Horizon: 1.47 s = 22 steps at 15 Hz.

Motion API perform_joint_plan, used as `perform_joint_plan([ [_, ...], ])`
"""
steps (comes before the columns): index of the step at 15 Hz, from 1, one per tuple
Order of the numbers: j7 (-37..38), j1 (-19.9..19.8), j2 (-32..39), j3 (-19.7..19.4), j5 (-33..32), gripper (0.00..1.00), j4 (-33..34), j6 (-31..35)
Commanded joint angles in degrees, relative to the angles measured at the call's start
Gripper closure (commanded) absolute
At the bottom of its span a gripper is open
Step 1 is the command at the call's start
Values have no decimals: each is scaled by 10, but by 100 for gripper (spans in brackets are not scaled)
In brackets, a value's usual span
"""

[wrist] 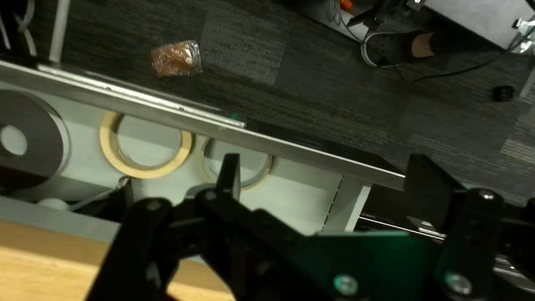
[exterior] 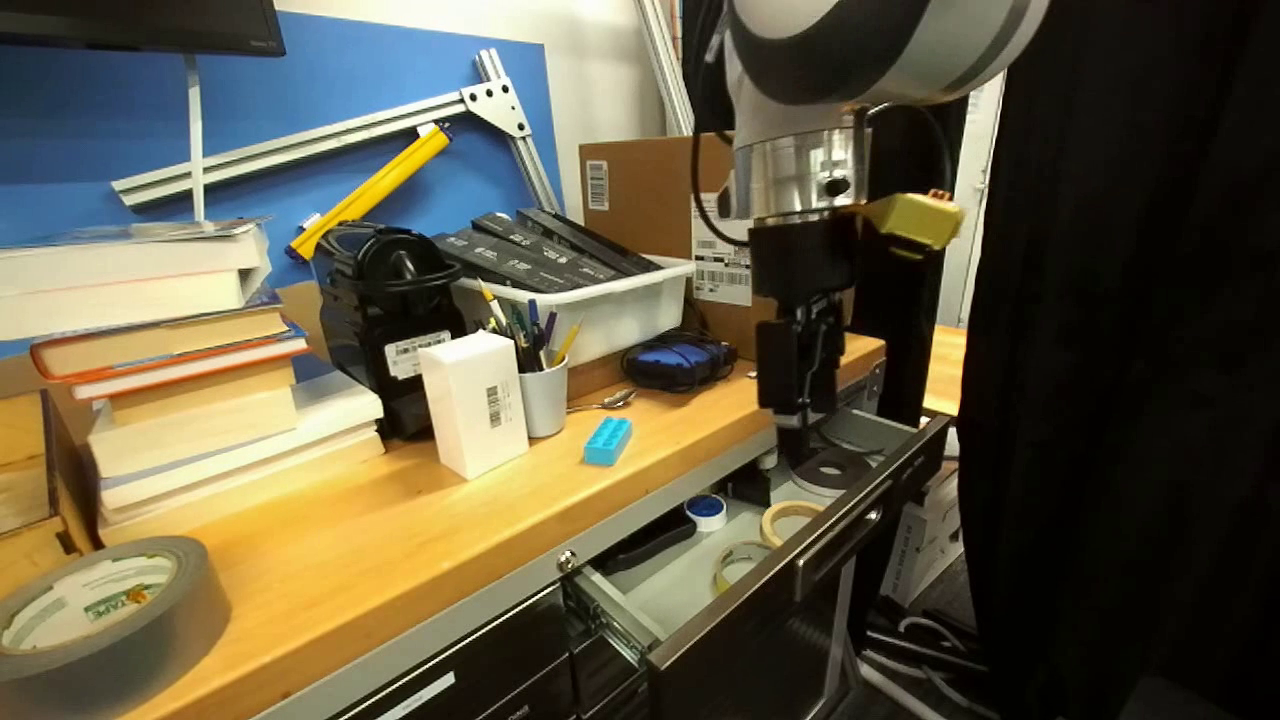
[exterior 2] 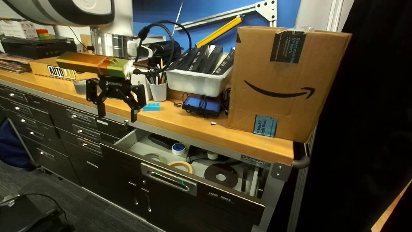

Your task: Put the blue object inside the drawer and close it

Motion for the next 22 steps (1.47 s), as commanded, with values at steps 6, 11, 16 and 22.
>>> perform_joint_plan([
  [6,60,11,117,64,-40,0,48,189],
  [11,152,7,168,81,-157,0,84,246],
  [16,208,12,212,78,-232,0,132,237],
  [22,192,15,270,74,-216,0,190,212],
])
